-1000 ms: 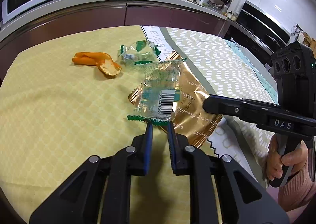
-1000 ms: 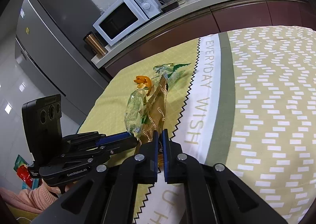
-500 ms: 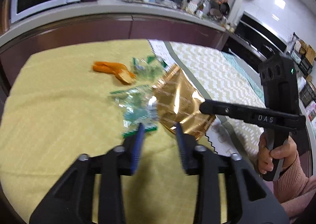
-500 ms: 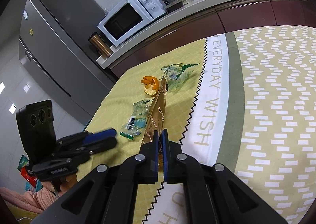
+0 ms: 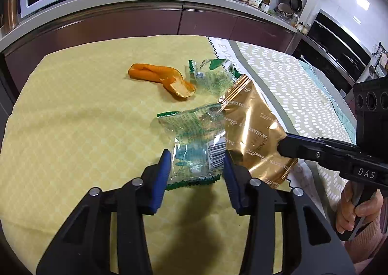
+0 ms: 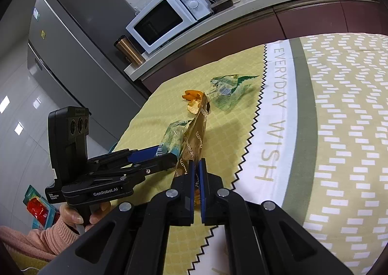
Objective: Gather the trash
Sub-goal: 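Lift both wrappers and carry them to the blue bin, then open both tools to drop the wrappers into the blue bin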
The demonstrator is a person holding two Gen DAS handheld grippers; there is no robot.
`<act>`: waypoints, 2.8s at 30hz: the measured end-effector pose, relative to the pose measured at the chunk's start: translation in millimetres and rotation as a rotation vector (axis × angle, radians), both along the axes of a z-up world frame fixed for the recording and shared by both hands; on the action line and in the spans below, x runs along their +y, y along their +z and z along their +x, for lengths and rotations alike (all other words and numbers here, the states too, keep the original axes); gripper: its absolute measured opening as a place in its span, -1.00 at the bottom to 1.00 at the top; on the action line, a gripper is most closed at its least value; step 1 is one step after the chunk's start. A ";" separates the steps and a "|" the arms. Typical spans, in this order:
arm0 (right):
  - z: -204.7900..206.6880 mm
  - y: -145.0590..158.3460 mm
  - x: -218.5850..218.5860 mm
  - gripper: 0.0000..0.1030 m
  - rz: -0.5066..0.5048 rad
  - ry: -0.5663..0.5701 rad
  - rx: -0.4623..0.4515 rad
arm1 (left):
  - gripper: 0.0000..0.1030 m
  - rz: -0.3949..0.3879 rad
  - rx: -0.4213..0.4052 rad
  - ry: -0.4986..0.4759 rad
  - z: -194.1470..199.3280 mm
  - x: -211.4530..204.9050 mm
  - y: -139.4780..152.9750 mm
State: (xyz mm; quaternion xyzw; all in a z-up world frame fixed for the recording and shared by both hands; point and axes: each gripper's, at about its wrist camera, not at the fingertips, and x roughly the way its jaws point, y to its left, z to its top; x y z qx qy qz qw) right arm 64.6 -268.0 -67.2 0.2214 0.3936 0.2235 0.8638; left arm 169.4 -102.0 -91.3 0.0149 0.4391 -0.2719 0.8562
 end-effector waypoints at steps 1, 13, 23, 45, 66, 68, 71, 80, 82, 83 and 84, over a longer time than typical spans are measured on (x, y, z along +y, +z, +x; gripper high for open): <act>0.2 0.0 0.7 -0.94 0.002 0.000 0.000 | -0.20 0.000 -0.001 0.003 -0.6 -0.6 0.1; 4.3 10.1 20.6 -0.96 0.035 0.040 -0.026 | -0.24 -0.077 -0.026 0.054 -24.7 40.2 20.7; 7.5 32.8 46.0 -0.96 0.052 0.084 -0.062 | -0.24 -0.110 -0.075 0.143 -51.5 106.2 43.1; 55.0 61.8 196.4 -0.96 0.122 0.400 -0.072 | -0.24 -0.091 -0.140 0.513 -92.4 308.8 54.7; 90.1 43.8 319.3 -0.96 0.110 0.557 0.044 | -0.23 -0.062 -0.038 0.686 -82.3 390.3 4.0; 93.5 38.0 326.4 -0.96 0.103 0.556 0.062 | -0.23 -0.057 -0.030 0.694 -77.5 392.6 0.3; 97.6 30.7 336.4 -0.96 0.091 0.559 0.086 | -0.23 -0.051 -0.016 0.705 -74.2 397.1 -6.4; 103.0 10.5 361.7 -0.96 0.058 0.565 0.151 | -0.22 -0.042 0.020 0.721 -61.1 399.8 -18.7; 103.0 7.2 367.3 -0.96 0.050 0.569 0.157 | -0.22 -0.042 0.028 0.725 -57.6 400.5 -21.7; 102.8 5.7 371.1 -0.96 0.040 0.571 0.160 | -0.22 -0.043 0.031 0.726 -56.4 400.5 -22.9; 102.4 4.3 374.1 -0.96 0.032 0.573 0.161 | -0.21 -0.043 0.035 0.726 -54.9 400.6 -24.5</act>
